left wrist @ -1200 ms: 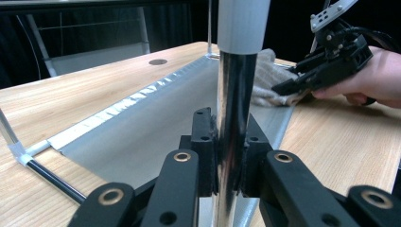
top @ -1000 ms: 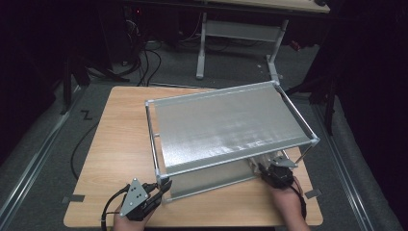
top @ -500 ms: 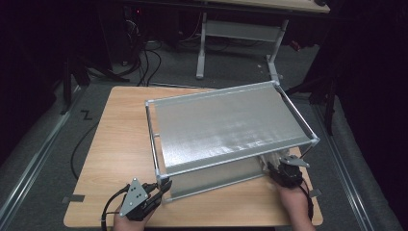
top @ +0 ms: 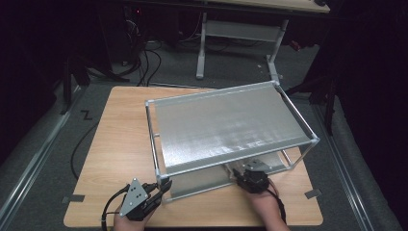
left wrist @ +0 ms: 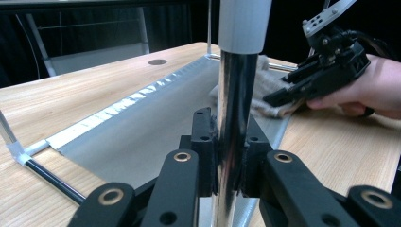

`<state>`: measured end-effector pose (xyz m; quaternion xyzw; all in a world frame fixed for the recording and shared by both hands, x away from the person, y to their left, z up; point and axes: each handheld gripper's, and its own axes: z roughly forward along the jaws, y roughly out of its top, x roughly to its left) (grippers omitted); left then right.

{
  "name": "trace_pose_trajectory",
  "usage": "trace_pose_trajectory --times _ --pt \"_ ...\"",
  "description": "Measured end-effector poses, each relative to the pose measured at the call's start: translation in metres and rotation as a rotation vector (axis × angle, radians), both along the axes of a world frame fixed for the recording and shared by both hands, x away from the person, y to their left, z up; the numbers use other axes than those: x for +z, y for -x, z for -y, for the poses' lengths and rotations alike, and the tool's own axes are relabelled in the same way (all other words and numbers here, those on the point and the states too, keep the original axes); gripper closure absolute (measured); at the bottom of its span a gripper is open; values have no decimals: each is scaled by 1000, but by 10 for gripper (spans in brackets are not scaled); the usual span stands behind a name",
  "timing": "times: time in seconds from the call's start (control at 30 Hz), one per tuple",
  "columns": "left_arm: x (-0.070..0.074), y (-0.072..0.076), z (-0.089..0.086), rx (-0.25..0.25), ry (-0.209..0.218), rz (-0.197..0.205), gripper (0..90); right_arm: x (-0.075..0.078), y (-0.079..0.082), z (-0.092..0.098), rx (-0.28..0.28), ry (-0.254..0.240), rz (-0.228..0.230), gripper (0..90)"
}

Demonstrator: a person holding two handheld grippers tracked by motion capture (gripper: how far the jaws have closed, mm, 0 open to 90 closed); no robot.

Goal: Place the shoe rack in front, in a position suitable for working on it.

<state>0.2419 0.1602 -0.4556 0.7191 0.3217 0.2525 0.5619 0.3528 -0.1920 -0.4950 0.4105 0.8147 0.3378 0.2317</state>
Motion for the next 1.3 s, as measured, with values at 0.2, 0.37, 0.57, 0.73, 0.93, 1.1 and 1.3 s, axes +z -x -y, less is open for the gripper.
trace_pose_trajectory --times 0.2,0.37,0.57,0.73,0.93,1.1,1.3 --pt "0 0 0 -1 1 1 803 -2 13 -46 92 1 -13 602" --pt "0 0 0 -1 1 0 803 -3 21 -85 194 0 -8 606" --pt "0 1 0 -1 2 1 803 -4 32 -123 307 -54 -8 610" --pt "0 1 1 -4 6 2 803 -3 44 -146 352 -87 -57 614" --pt "0 1 1 -3 1 3 803 -4 46 -153 399 -88 -25 617" --pt "0 2 2 -3 -6 3 803 -3 40 -136 353 -43 -8 615" --pt "0 2 2 1 -7 5 803 -2 22 -87 240 -24 -3 613"
